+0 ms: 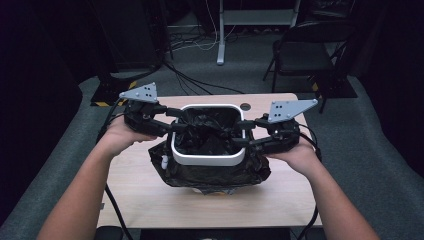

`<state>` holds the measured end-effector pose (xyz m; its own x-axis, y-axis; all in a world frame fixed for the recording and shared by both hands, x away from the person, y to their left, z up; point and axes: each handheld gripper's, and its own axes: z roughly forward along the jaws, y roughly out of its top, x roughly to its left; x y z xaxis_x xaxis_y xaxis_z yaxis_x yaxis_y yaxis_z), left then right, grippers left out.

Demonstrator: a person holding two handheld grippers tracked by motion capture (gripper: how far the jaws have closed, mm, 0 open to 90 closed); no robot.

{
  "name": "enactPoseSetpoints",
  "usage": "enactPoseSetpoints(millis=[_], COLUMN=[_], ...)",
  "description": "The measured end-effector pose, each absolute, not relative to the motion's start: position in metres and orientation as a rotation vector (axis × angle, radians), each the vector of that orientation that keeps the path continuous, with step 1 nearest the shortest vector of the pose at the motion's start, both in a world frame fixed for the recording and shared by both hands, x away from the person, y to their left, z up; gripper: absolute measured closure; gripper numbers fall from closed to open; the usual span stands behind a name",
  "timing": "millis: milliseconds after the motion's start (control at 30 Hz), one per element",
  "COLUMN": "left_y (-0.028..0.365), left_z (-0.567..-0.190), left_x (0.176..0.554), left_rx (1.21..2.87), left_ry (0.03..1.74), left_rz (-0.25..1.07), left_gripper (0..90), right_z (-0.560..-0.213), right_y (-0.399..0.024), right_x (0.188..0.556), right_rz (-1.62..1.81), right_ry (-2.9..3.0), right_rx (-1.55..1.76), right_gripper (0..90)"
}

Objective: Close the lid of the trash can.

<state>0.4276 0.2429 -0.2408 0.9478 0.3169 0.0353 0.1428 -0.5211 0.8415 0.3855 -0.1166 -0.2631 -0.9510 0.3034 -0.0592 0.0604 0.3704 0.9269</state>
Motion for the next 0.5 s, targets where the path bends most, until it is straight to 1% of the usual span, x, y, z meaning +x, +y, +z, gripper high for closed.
enactPoseSetpoints(millis=[100,200,500], left_y=[0.244,0.248,0.279], left_z=[-0.238,-0.235,-0.232], left_x=[0.427,0.425,0.415], left_rx=[2.133,2.161,2.126], left_ry=[0.335,0.367,0.431], left_rz=[0.238,0.286,0.331], left_gripper=[46.1,41.0,40.8], right_z=[-0.262,-0.261,-0.255], right_y=[-0.117,-0.119,-0.131], right_x=[0.384,0.383,0.38], right_rz=[1.607,1.591,1.57], right_ry=[2.411,2.413,2.385], right_rx=[0.329,0.336,0.364], right_gripper=[46.5,45.6,45.2])
